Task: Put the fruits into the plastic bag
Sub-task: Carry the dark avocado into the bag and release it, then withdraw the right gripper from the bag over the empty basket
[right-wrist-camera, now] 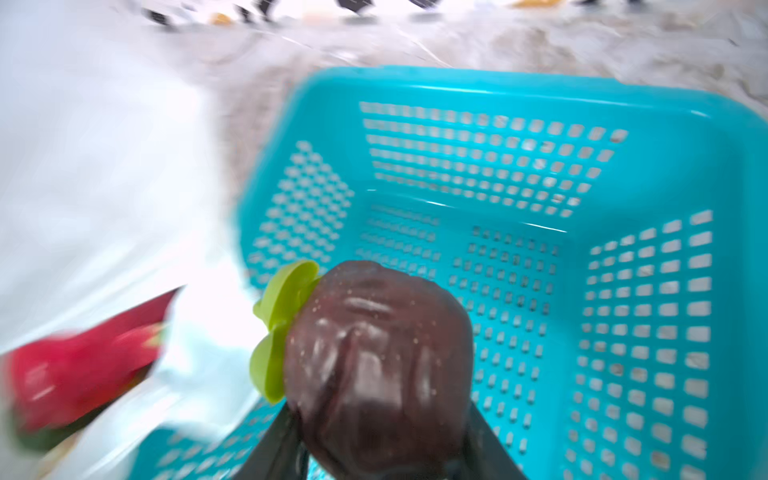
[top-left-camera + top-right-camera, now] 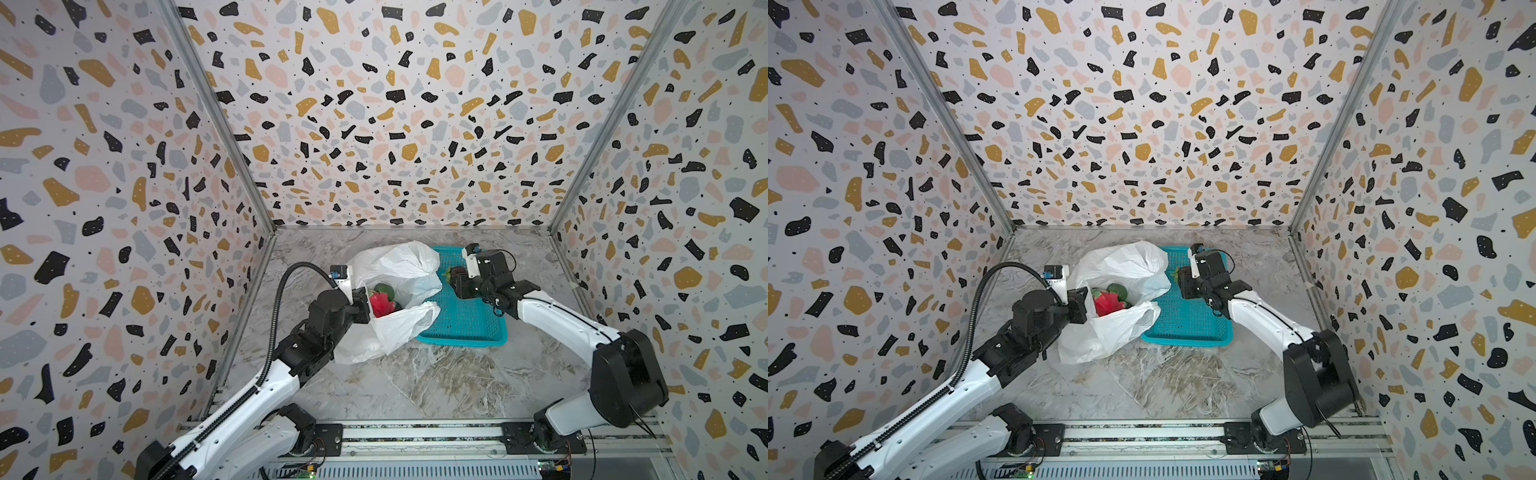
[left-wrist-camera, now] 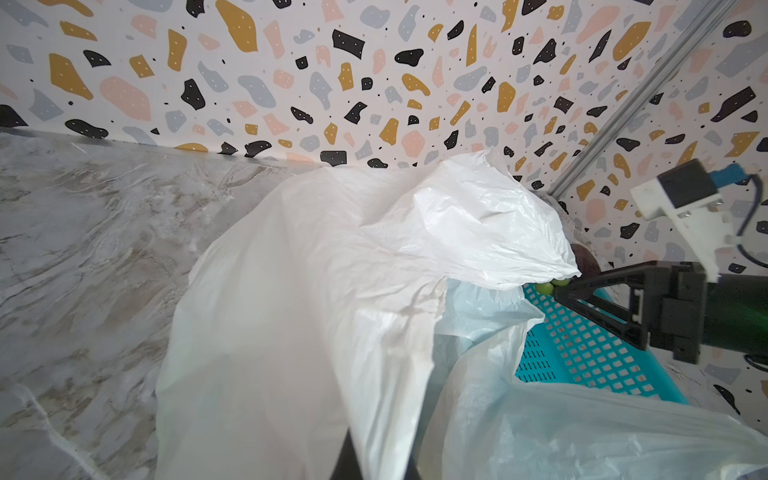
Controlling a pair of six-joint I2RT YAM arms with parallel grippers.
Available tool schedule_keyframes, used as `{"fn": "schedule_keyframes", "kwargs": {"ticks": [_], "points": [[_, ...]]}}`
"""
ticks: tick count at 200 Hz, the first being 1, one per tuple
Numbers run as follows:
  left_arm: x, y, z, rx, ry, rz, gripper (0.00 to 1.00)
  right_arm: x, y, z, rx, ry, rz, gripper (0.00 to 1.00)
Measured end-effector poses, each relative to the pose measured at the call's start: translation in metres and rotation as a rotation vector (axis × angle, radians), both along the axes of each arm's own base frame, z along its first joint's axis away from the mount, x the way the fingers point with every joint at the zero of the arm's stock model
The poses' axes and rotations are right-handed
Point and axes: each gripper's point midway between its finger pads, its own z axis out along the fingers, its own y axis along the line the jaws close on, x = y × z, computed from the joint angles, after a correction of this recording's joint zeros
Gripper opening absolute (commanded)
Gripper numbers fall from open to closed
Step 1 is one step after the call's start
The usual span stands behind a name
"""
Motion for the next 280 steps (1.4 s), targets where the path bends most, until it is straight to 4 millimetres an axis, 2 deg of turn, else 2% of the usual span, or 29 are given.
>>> {"fn": "schedule_keyframes", "kwargs": {"ticks": [38, 70, 100, 133, 144, 163, 172, 181, 201, 221, 241, 280], "points": [[-0.004, -0.002, 0.004, -0.016, -0.008, -0.02, 0.0, -0.05, 0.04, 0.009, 0.048, -0.016, 0.173, 0.4], [-0.006, -0.003, 0.004, -0.023, -0.007, -0.027, 0.0, -0.075, 0.07, 0.013, 0.064, -0.025, 0.284, 0.4], [-0.006, -0.004, 0.004, -0.025, -0.005, -0.034, 0.0, -0.079, 0.095, 0.013, 0.053, -0.028, 0.346, 0.4], [-0.007, -0.003, 0.005, -0.03, -0.009, -0.032, 0.0, -0.067, 0.139, 0.016, 0.042, -0.051, 0.418, 0.44], [-0.008, -0.002, 0.006, -0.032, -0.011, -0.031, 0.0, -0.066, 0.157, 0.016, 0.037, -0.056, 0.451, 0.52], [-0.009, 0.0, 0.007, -0.031, -0.014, -0.022, 0.0, -0.068, 0.185, 0.015, 0.031, -0.068, 0.507, 0.76], [-0.009, 0.002, 0.008, -0.032, -0.015, -0.015, 0.0, -0.071, 0.195, 0.015, 0.03, -0.071, 0.528, 0.99], [-0.01, 0.003, 0.007, -0.031, -0.015, -0.009, 0.0, -0.074, 0.201, 0.016, 0.025, -0.081, 0.543, 0.99], [-0.01, 0.007, 0.007, -0.031, -0.013, 0.01, 0.0, -0.081, 0.205, 0.019, 0.015, -0.098, 0.557, 0.99], [-0.01, 0.01, 0.005, -0.03, -0.009, 0.027, 0.0, -0.079, 0.194, 0.028, 0.002, -0.128, 0.521, 0.99], [-0.009, 0.012, 0.005, -0.026, -0.009, 0.042, 0.0, -0.075, 0.167, 0.041, -0.015, -0.166, 0.453, 0.99], [-0.008, 0.014, 0.005, -0.024, -0.01, 0.051, 0.0, -0.068, 0.096, 0.069, 0.025, -0.227, 0.283, 0.99]]}}
